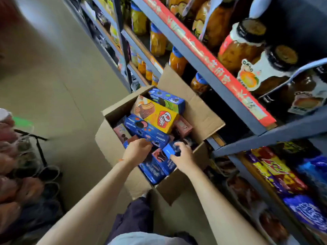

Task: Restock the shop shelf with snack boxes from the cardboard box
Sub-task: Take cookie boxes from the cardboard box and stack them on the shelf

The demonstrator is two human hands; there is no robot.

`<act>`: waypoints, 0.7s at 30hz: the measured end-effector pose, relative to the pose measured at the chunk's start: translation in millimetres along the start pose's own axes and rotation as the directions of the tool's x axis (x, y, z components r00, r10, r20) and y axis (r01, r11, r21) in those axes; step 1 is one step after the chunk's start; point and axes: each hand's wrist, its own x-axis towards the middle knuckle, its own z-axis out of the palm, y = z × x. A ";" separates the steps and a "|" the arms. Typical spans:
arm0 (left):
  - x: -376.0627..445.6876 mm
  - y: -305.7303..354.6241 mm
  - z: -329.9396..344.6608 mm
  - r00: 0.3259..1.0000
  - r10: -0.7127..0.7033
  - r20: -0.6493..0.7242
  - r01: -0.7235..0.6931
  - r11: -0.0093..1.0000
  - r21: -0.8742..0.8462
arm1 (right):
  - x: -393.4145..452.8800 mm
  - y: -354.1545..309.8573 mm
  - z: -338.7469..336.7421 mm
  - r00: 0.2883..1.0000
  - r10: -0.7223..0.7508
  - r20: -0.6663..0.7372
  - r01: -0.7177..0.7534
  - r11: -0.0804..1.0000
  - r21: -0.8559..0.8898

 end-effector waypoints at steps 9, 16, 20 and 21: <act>38.9 -28.9 -4.1 0.983 -0.050 0.177 0.062 0.996 -0.059 | 49.5 -12.6 38.2 0.970 0.242 -0.022 -0.243 0.968 -0.060; 43.2 -17.8 -4.7 0.973 -0.064 0.220 0.085 0.993 -0.087 | 38.2 -10.3 24.8 0.926 0.257 -0.278 -0.258 0.966 0.033; 31.3 10.8 7.2 0.962 -0.049 0.270 0.096 0.982 -0.164 | 14.9 -2.2 -5.6 0.837 0.315 -0.447 -0.261 0.948 0.181; 26.0 21.3 11.4 0.954 -0.041 0.298 0.104 0.975 -0.199 | 7.0 -1.5 -15.0 0.832 0.346 -0.434 -0.249 0.931 0.266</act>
